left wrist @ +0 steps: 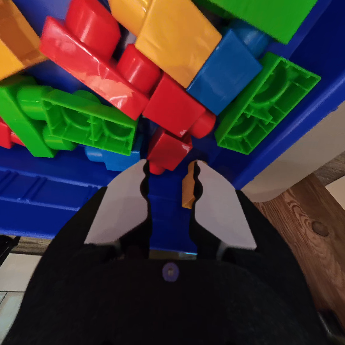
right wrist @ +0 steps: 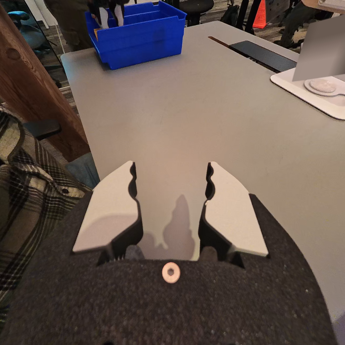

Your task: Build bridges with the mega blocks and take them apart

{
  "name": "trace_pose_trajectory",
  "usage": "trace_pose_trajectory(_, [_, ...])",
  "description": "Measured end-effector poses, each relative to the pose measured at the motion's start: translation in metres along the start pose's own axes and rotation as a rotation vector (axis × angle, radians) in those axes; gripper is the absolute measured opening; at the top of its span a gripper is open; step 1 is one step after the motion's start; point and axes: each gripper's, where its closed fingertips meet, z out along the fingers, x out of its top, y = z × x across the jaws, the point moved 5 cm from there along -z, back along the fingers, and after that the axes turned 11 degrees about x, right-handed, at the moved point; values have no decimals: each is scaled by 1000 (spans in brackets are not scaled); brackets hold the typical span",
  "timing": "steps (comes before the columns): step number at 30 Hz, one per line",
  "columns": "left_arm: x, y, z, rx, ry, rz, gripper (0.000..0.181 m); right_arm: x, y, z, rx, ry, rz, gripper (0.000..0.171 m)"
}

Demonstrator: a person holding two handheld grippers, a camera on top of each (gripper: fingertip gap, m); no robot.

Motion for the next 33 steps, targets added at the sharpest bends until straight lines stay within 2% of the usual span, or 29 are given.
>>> trace_pose_trajectory(2, [-1,-2,3,25,-17,7,50,1,0,3,5,0,-6,72])
trace_pose_trajectory(9, [7,-5,14,11,-52,5,45,3,-2,8,25,-1,-18,72])
trace_pose_trajectory(15, [5,-6,10,-72,13,-223,42,1,-1,1,10,8,-9,71])
trace_pose_trajectory(19, [-2,-5,4,-78,44,-287,37,1,0,3,20,11,-13,71])
trace_pose_trajectory(33, [-7,6,11,-31,-102,-143,43,-3,-3,5,29,15,-14,71])
